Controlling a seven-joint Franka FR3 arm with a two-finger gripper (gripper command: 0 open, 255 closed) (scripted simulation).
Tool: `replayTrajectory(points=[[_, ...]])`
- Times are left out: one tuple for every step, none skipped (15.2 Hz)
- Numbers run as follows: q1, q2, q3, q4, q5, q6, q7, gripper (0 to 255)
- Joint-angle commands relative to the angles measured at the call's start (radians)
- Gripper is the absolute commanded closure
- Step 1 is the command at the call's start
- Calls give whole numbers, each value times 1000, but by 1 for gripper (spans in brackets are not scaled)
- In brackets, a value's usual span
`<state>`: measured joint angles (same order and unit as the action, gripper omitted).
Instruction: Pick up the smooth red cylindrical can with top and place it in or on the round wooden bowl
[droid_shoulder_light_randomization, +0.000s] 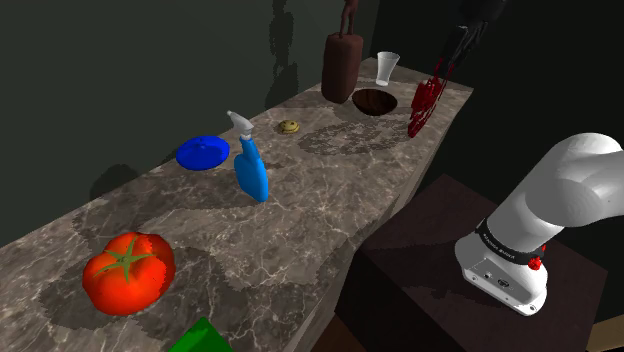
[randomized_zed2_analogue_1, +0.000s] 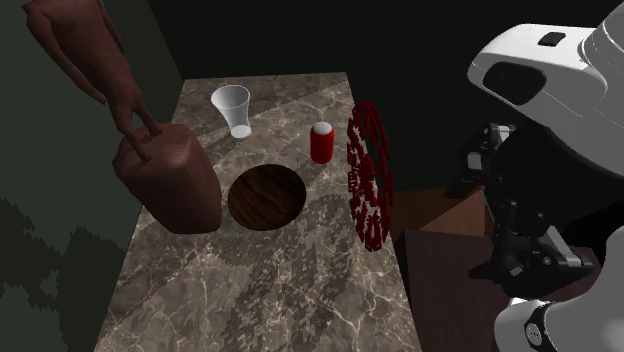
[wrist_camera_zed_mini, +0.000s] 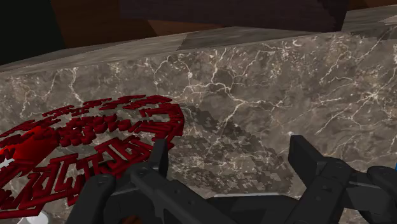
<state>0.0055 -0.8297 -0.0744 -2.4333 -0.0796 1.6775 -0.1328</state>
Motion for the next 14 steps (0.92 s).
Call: replayTrajectory(points=[[0, 0, 0, 0, 0, 0, 0, 0], [-6, 21, -21, 1, -12, 19, -21, 0], [-11, 43, -41, 2, -23, 39, -41, 0], [-16, 67, -62, 6, -33, 58, -61, 0], [-21, 91, -82, 10, -43, 78, -81, 0], [-25, 117, -103, 16, -52, 97, -101, 0], [-29, 144, -123, 23, -60, 116, -122, 0], [-32, 171, -143, 31, -66, 135, -142, 0], [-35, 200, -163, 41, -72, 154, -162, 0], [-37, 230, -183, 52, -77, 172, -183, 0], [-39, 260, -203, 64, -80, 190, -204, 0], [-40, 292, -223, 77, -82, 208, -225, 0], [-41, 324, -242, 92, -82, 225, -246, 0], [-42, 358, -262, 108, -81, 241, -268, 0]])
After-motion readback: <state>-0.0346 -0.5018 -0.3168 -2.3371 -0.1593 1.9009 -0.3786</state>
